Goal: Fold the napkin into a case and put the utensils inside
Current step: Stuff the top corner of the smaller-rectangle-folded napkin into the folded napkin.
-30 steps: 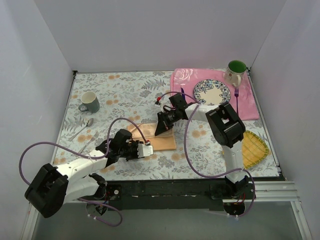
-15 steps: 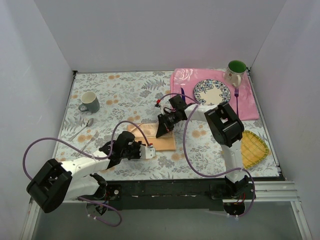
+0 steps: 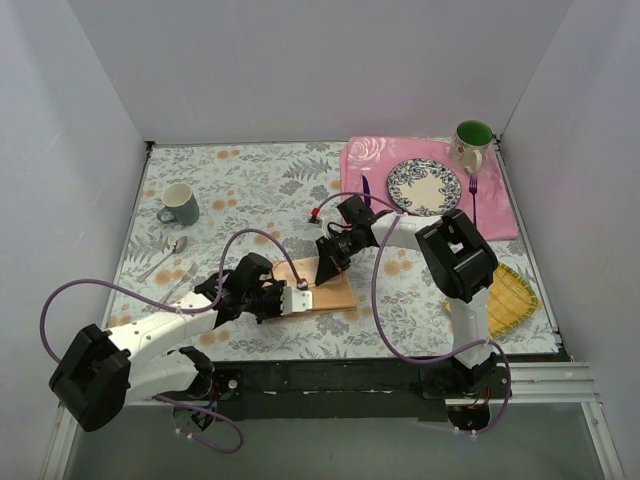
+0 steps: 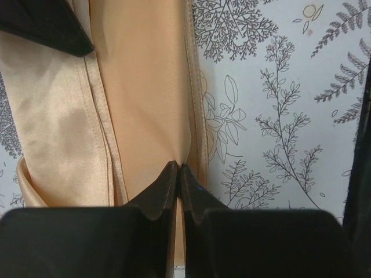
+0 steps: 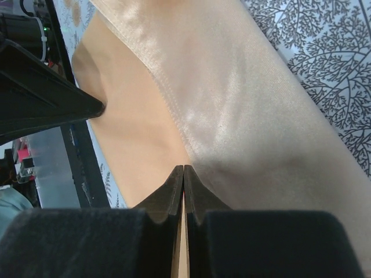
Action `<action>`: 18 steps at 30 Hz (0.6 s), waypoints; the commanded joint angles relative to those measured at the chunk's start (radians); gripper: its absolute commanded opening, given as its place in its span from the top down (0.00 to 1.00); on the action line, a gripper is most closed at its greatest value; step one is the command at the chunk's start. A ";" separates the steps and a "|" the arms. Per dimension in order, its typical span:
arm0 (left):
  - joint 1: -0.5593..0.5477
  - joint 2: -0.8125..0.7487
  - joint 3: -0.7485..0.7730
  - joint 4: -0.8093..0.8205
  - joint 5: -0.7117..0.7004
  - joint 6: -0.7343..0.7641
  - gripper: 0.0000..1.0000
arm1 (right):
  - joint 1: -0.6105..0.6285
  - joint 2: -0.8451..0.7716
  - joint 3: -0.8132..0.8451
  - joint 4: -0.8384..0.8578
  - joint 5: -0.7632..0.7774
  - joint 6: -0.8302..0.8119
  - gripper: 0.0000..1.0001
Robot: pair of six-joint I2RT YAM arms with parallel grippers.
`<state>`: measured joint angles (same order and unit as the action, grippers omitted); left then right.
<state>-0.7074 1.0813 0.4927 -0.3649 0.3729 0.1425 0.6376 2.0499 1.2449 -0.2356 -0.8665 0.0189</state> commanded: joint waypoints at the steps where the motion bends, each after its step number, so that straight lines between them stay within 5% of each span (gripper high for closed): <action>1: -0.003 0.032 0.058 -0.080 0.075 -0.049 1.00 | -0.001 -0.092 0.034 -0.076 -0.038 -0.085 0.89; 5: -0.003 0.029 0.034 -0.072 0.086 -0.046 0.96 | -0.001 -0.146 0.011 -0.114 -0.064 -0.131 0.82; 6: -0.003 0.011 0.021 -0.060 0.078 -0.046 0.77 | -0.001 -0.148 0.002 -0.117 -0.077 -0.123 0.82; 8: -0.003 -0.014 -0.014 -0.029 0.054 -0.040 0.66 | -0.001 -0.142 0.002 -0.110 -0.106 -0.103 0.82; 18: -0.004 0.014 -0.042 -0.039 0.011 0.052 0.71 | 0.022 -0.080 0.027 -0.041 -0.111 -0.027 0.87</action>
<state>-0.7074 1.0695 0.4576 -0.4076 0.3965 0.1520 0.6441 1.9438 1.2465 -0.3088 -0.9466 -0.0257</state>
